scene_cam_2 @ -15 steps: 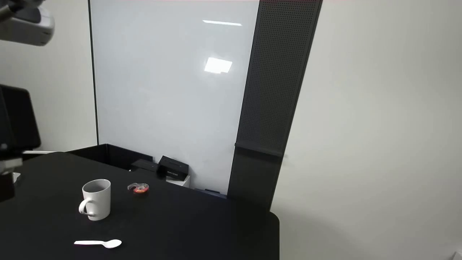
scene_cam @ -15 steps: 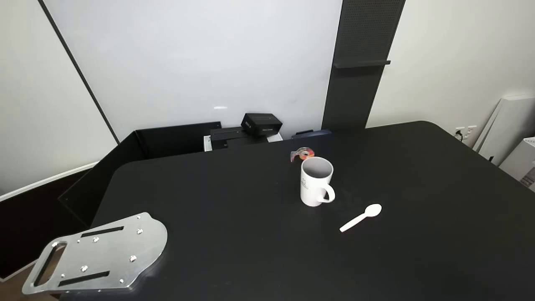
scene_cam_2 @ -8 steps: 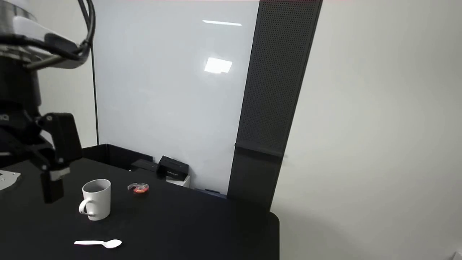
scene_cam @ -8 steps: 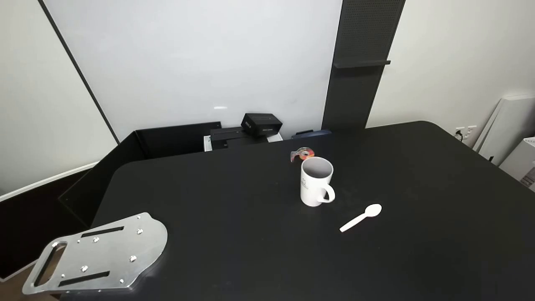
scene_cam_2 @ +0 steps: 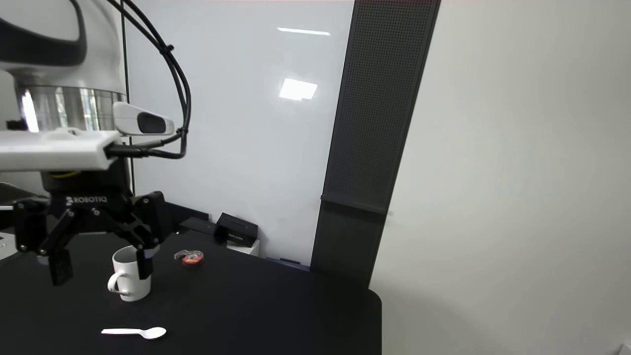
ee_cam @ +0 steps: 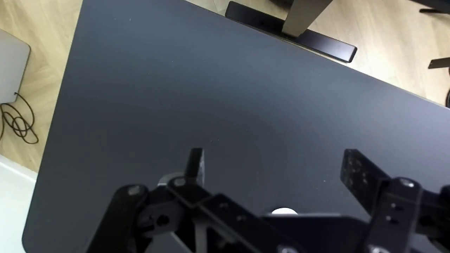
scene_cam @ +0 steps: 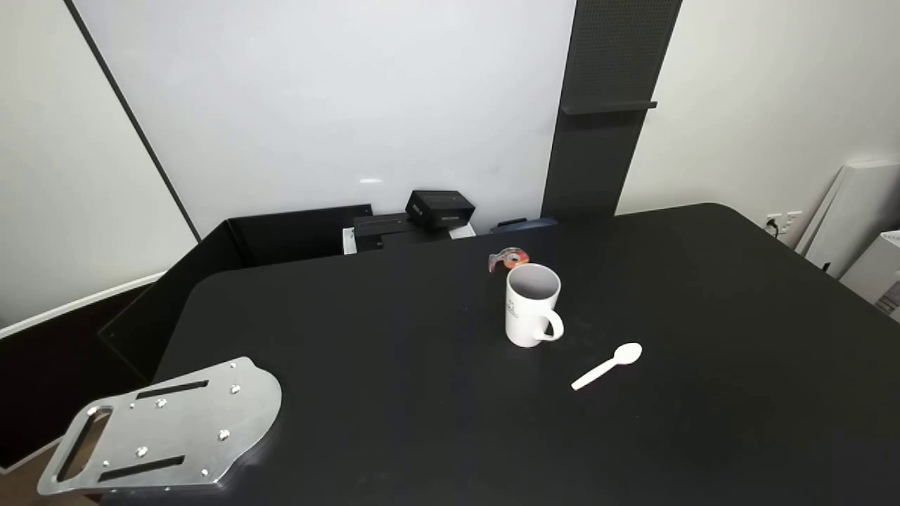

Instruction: Put the spoon in the mug

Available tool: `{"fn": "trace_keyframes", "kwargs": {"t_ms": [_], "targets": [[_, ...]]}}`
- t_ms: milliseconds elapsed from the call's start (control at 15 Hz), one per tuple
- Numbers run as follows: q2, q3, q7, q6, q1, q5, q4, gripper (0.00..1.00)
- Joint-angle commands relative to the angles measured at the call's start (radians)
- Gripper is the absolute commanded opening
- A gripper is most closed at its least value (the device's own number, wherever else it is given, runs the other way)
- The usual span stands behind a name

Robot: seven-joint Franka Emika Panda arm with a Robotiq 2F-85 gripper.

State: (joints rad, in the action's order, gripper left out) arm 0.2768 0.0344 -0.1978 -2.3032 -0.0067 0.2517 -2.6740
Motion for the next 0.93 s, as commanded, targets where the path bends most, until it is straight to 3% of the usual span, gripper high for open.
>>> {"fn": "trace_keyframes", "kwargs": {"t_ms": [0,467,867], "targets": [[-0.191,-0.001,0.049,-0.049,-0.022,0.000,0.126,1.00],[-0.438,0.001,0.366,-0.008,-0.021,-0.038,0.339,1.00],[-0.532,-0.003,0.544,0.006,0.013,-0.224,0.412,1.00]]}}
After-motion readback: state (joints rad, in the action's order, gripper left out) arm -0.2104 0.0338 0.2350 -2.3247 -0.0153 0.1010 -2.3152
